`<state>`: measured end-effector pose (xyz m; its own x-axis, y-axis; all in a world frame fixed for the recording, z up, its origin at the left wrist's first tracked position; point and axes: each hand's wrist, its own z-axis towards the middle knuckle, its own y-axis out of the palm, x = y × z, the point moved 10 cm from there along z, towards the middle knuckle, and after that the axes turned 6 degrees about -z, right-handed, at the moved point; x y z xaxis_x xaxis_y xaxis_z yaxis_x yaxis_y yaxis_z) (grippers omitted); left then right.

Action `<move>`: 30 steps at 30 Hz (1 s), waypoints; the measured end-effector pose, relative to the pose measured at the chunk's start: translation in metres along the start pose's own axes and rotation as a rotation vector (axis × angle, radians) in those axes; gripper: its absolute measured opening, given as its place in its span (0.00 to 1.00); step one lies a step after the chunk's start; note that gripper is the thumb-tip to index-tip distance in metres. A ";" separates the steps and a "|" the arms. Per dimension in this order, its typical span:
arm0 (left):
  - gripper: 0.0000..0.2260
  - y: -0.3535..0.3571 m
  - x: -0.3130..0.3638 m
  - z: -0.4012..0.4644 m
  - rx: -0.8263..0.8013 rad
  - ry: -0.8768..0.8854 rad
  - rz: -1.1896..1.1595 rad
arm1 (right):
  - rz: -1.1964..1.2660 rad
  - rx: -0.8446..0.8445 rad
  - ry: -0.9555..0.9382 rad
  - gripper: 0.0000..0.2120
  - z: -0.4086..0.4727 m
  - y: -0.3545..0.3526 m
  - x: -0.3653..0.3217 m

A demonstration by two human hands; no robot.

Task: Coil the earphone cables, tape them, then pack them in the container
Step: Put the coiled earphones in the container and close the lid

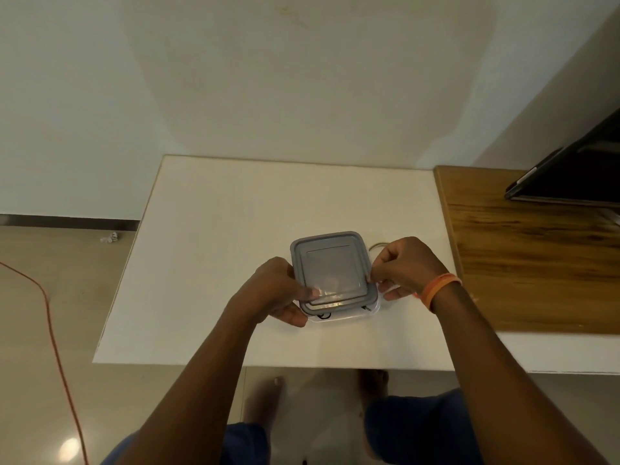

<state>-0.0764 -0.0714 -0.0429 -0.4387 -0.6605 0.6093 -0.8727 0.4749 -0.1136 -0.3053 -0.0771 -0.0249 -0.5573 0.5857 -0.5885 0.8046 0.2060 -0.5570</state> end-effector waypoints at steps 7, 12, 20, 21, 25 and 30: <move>0.25 -0.005 0.016 0.003 0.074 0.125 0.072 | -0.070 -0.015 -0.029 0.22 0.002 0.007 -0.009; 0.22 -0.026 0.015 0.009 0.188 0.170 -0.131 | 0.023 0.032 -0.115 0.23 0.006 0.009 -0.019; 0.10 -0.044 0.023 0.013 0.333 0.245 -0.038 | -0.082 0.259 -0.182 0.11 0.011 0.005 -0.030; 0.09 -0.044 0.023 0.013 0.321 0.242 -0.047 | -0.103 0.264 -0.179 0.11 0.011 0.005 -0.030; 0.07 -0.043 0.019 0.013 0.252 0.200 -0.070 | -0.104 0.260 -0.163 0.09 0.012 0.004 -0.028; 0.09 -0.043 0.018 0.013 0.246 0.183 -0.073 | -0.111 0.189 -0.150 0.09 0.014 0.006 -0.023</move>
<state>-0.0493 -0.1114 -0.0376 -0.3464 -0.5616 0.7514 -0.9360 0.2599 -0.2373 -0.2906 -0.1009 -0.0226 -0.6756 0.4420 -0.5901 0.6920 0.1040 -0.7144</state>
